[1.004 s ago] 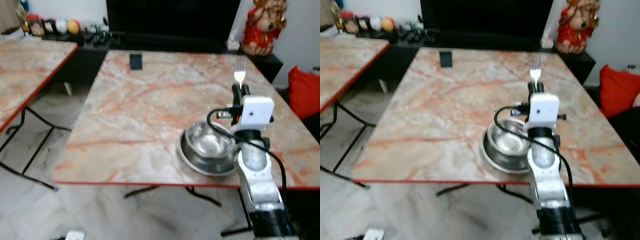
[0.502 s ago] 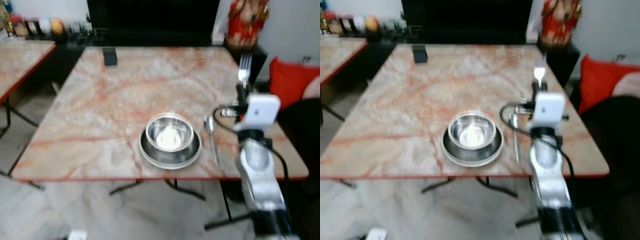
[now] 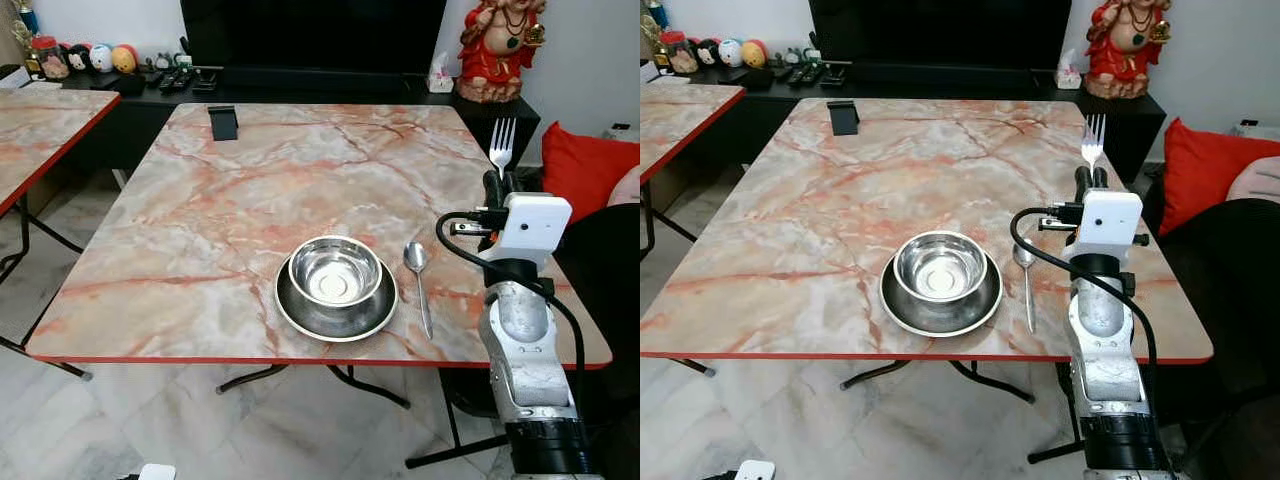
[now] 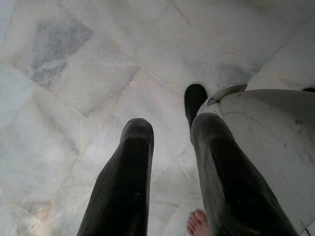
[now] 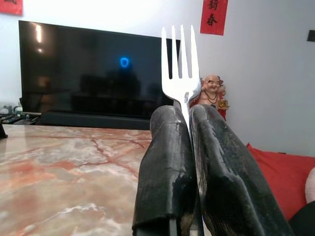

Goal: Setting the table

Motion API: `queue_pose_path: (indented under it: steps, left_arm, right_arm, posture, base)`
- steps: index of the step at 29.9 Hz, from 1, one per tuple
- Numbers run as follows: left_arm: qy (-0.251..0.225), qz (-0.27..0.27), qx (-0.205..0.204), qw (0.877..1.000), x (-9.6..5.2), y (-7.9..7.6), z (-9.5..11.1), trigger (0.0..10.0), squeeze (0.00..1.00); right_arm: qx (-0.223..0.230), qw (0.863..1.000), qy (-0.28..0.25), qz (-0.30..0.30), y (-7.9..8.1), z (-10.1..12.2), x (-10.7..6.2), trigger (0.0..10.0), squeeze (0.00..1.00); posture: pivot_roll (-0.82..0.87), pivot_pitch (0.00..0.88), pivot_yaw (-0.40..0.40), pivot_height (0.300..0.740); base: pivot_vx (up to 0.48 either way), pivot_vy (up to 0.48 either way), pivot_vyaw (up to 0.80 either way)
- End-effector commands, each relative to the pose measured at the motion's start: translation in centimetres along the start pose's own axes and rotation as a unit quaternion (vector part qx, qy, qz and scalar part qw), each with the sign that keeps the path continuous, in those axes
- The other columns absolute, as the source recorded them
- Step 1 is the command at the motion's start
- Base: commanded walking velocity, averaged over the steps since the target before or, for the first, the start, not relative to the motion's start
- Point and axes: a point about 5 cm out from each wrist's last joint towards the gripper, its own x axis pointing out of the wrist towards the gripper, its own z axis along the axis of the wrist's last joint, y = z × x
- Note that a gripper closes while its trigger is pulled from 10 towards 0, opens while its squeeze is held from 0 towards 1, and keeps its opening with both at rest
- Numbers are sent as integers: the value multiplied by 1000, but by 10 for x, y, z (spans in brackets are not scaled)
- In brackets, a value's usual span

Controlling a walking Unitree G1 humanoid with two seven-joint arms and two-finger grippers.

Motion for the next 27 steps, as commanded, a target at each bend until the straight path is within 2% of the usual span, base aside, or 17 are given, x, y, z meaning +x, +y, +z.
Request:
queue_pose_path:
  steps: [1, 16, 25, 27]
  left_arm:
    - [5, 3, -3, 1000, -1, 3, -2, 10000, 0]
    - [4, 2, -5, 1000, -1, 3, -2, 10000, 0]
    - [2, 0, -6, 1000, 0, 2, -1, 10000, 0]
    - [2, 0, -4, 1000, 0, 2, -1, 10000, 0]
  right_arm:
    - [-4, 1000, 1, -4, -4, 1, 3, 10000, 0]
    - [-15, 1000, 4, 17, 1, 1, 4, 10000, 0]
    - [-16, 999, 7, 35, 5, 0, 3, 10000, 0]
    - [-16, 999, 9, 37, 6, -1, 3, 10000, 0]
  posture:
    - [52, 0, -24, 715]
    - [53, 0, -28, 715]
    - [52, 0, -30, 715]
    - [55, 0, -32, 715]
  base:
    - [0, 0, 0]
    - [0, 0, 0]
    - [287, 0, 0]
    - [292, 0, 544]
